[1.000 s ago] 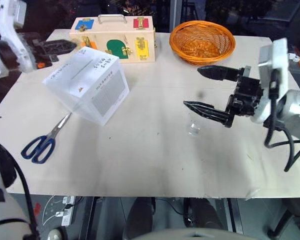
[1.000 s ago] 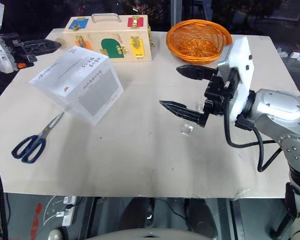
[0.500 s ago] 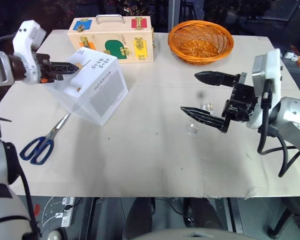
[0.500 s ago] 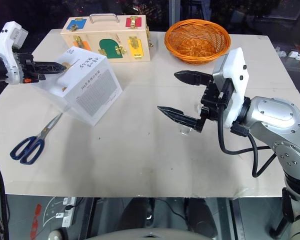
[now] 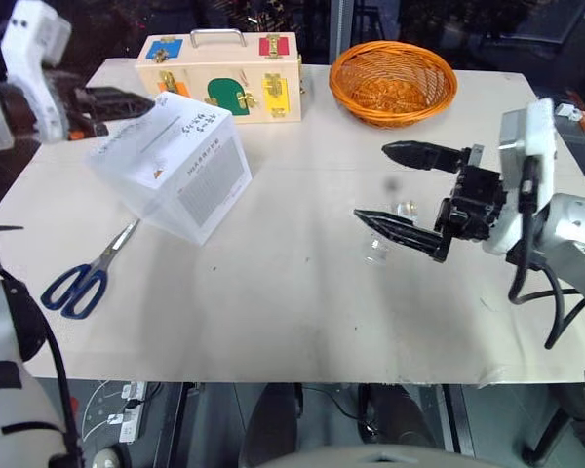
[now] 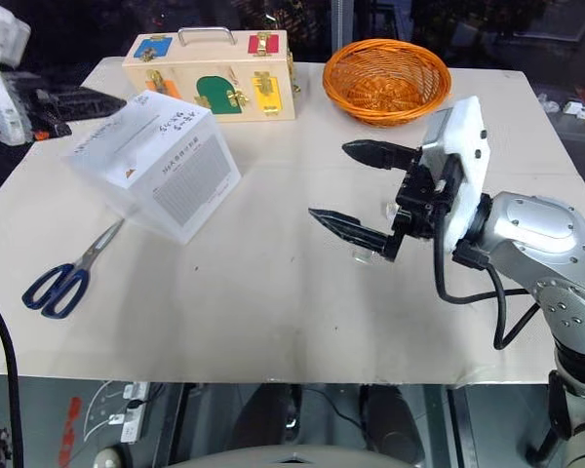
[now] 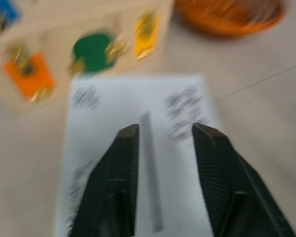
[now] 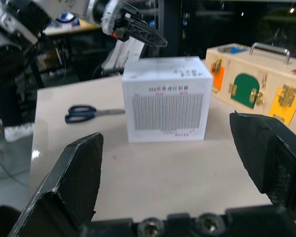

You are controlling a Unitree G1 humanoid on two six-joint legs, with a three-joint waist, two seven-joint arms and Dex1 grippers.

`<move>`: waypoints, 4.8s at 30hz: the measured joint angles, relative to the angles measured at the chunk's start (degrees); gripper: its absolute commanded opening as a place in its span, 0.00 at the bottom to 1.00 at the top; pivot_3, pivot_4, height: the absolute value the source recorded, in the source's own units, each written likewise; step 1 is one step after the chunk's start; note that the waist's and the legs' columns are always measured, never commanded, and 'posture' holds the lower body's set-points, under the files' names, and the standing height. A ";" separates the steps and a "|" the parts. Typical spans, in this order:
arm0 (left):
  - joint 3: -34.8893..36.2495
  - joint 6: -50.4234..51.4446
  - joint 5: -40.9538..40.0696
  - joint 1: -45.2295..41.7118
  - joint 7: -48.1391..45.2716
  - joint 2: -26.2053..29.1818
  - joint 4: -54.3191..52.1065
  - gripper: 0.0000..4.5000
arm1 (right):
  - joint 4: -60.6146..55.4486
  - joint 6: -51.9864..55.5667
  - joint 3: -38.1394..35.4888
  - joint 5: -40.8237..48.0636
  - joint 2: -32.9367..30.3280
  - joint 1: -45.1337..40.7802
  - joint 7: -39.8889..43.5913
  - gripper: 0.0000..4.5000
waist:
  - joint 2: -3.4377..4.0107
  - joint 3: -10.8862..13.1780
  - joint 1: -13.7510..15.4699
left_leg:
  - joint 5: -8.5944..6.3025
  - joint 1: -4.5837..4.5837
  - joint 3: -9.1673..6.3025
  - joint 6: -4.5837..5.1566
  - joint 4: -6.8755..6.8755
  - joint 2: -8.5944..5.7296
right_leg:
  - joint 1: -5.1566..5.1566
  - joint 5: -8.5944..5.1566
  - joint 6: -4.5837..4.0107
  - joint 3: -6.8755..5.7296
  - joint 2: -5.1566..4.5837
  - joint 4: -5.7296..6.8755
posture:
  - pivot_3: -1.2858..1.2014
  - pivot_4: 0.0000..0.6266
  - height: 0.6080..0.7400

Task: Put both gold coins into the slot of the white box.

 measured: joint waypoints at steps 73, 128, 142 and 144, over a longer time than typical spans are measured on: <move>4.19 -5.75 -20.83 39.82 18.56 -19.32 -52.65 0.38 | 33.90 8.44 4.15 -34.98 19.76 -2.98 -14.87 0.01 | 0.08 -0.10 -0.25 | 0.00 0.22 0.08 0.01 0.36 -0.02 | 0.02 0.02 -0.01 0.29 0.09 0.63 | 0.52 0.24 0.90; 0.38 -2.85 -31.58 19.58 10.67 -33.59 -26.60 0.32 | 14.08 23.87 -4.98 30.65 8.11 -12.96 -22.48 0.00 | 0.14 -0.08 -0.27 | 0.00 0.12 -0.03 0.03 0.29 -0.02 | 0.05 0.02 -0.01 0.15 0.08 0.39 | 0.52 0.24 0.90; 0.50 -1.95 -33.10 18.64 9.67 -33.64 -26.47 0.01 | 14.13 20.29 -2.88 32.97 4.85 -11.59 -22.73 0.00 | 0.14 -0.08 -0.20 | 0.00 0.11 -0.03 0.03 0.29 -0.02 | 0.05 0.02 -0.01 0.16 0.08 0.38 | 0.52 0.24 0.90; 0.47 -1.86 -33.10 18.64 9.33 -33.63 -26.38 0.01 | 14.11 19.73 -2.61 33.29 4.47 -11.54 -22.73 0.00 | 0.14 -0.08 -0.20 | 0.00 0.12 -0.03 0.03 0.29 -0.02 | 0.05 0.02 -0.01 0.16 0.08 0.38 | 0.52 0.24 0.90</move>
